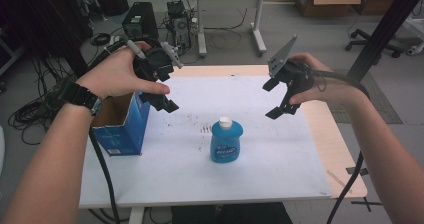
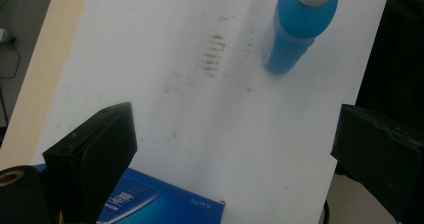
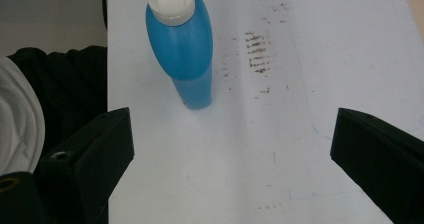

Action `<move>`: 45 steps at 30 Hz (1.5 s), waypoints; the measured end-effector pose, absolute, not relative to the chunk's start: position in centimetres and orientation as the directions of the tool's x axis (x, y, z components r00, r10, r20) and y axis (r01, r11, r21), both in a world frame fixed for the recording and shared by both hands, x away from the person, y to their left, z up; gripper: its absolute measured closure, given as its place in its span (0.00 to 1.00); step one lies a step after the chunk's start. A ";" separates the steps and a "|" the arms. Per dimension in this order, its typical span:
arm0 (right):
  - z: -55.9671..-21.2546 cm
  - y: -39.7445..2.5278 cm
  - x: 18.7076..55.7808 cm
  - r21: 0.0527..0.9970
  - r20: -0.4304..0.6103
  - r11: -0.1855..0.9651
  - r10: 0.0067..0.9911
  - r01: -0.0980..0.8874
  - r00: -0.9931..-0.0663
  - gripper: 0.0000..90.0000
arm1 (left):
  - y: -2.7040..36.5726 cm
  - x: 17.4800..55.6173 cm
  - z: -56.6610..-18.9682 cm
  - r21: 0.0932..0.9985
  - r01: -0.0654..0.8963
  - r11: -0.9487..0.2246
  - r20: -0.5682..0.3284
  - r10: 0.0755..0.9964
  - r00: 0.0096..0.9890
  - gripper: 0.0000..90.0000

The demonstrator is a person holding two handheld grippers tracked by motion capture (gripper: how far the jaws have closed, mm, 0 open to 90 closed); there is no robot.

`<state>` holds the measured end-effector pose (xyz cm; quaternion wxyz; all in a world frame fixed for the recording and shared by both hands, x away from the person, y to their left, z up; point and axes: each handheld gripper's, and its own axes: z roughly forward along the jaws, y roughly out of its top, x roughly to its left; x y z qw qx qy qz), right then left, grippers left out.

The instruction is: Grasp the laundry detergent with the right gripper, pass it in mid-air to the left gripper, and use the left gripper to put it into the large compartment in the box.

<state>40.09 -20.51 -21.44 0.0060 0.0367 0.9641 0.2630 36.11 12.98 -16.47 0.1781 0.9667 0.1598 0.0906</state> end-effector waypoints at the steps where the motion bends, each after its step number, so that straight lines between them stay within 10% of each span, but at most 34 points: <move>1: -21.4 -20.6 40.1 0.514 0.006 0.856 0.073 0.065 -0.997 0.04 | 13.0 36.1 -16.5 0.374 0.277 -0.885 0.115 0.341 0.933 0.05; 45: -31.0 -21.5 38.7 0.809 0.141 0.567 0.069 0.156 -0.988 0.04 | 14.1 35.4 -18.2 0.398 0.304 -0.865 0.081 0.364 0.928 0.04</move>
